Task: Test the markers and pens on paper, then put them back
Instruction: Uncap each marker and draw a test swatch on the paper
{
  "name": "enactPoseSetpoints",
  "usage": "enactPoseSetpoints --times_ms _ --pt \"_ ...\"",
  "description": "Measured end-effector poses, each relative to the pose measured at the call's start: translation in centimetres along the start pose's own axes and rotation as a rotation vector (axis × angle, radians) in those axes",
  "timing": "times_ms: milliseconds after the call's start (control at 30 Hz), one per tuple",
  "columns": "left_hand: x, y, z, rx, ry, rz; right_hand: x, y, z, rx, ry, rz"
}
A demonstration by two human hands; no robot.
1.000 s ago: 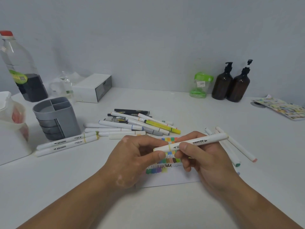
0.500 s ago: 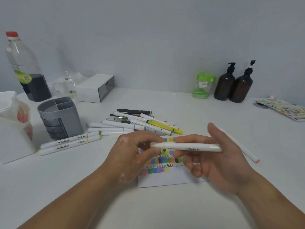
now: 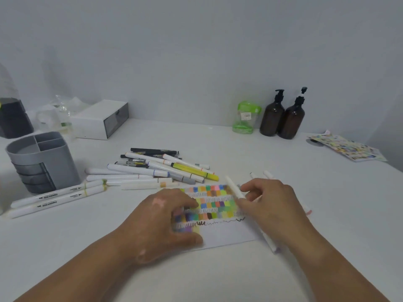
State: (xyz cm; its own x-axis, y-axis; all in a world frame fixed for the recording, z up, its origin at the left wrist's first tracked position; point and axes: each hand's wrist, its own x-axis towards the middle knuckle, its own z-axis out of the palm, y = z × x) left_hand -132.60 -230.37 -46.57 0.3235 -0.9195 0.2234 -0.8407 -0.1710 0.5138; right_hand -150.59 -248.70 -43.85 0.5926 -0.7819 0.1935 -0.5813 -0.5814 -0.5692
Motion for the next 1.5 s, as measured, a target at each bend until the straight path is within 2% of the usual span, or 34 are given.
enactPoseSetpoints --times_ms 167,467,533,600,700,767,867,1000,1200,1300,1367,1500 --pt "0.4 0.0 0.4 0.093 -0.07 0.053 0.1 0.6 1.6 -0.282 0.055 -0.013" --pt "-0.3 -0.9 -1.4 0.133 -0.127 0.007 0.8 1.7 1.3 -0.335 0.155 0.038" --pt "-0.3 -1.3 -1.8 0.098 -0.055 -0.028 0.6 0.8 1.7 -0.285 0.164 -0.041" --pt "0.0 -2.4 -2.4 0.056 0.136 -0.125 -0.1 -0.3 2.6 -0.221 0.136 -0.167" --pt "0.4 -4.4 -3.3 0.155 0.371 -0.267 -1.4 -1.4 4.0 -0.198 0.03 -0.374" --pt "0.6 -5.5 -3.3 0.219 0.385 -0.322 -2.1 -1.9 4.5 -0.21 -0.048 -0.455" --pt "0.9 -6.1 -2.9 0.316 0.321 -0.366 -2.4 -2.2 4.7 -0.184 -0.1 -0.491" --pt "1.2 -6.1 -2.7 0.433 0.3 -0.416 -2.5 -2.0 4.0 -0.145 -0.104 -0.478" --pt "1.4 -6.4 -2.6 0.447 0.284 -0.447 -2.4 -2.0 3.5 -0.159 -0.163 -0.438" --pt "1.3 -5.8 -3.3 0.377 0.428 -0.394 -2.4 -2.0 3.6 -0.175 -0.188 -0.426" --pt "1.1 -5.0 -3.7 0.221 0.537 -0.332 -2.5 -2.2 3.8 -0.17 -0.183 -0.421" --pt "0.9 -3.6 -3.3 -0.19 0.494 -0.315 -2.6 -2.8 4.3 -0.175 -0.154 -0.406"
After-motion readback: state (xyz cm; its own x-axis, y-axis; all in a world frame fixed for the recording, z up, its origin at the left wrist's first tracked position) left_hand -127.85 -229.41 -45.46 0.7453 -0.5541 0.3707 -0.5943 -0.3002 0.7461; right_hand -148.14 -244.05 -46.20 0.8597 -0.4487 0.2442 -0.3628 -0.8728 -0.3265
